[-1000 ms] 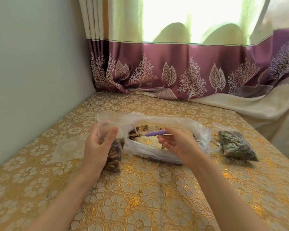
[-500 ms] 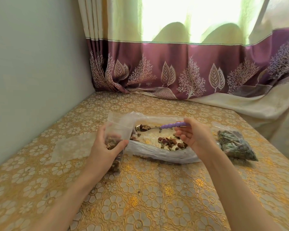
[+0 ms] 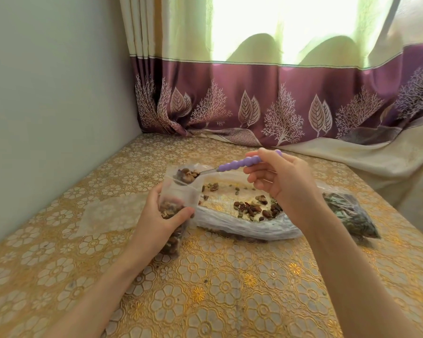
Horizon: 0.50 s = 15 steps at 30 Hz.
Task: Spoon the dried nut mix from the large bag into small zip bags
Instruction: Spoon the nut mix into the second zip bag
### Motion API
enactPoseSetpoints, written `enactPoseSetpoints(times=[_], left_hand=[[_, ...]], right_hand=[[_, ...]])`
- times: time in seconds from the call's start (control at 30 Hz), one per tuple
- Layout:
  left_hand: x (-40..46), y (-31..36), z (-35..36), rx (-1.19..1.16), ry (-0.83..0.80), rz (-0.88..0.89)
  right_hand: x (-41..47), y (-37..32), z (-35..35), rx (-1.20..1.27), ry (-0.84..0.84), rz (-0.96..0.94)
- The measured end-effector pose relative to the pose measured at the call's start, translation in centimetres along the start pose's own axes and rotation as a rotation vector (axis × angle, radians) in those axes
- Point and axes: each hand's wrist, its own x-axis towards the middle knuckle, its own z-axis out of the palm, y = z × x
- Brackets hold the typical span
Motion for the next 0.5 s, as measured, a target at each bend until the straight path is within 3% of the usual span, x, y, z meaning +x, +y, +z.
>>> enactPoseSetpoints(times=[0.3,0.5], left_hand=[[0.0,0.1,0.2,-0.032,0.021,0.012],[-0.5,-0.1,0.4,-0.034,0.028,0.061]], right_hand=[[0.2,0.4,-0.3,-0.054,-0.041,-0.026],[0.6,1.2,-1.9,0.130,0.261,0.001]])
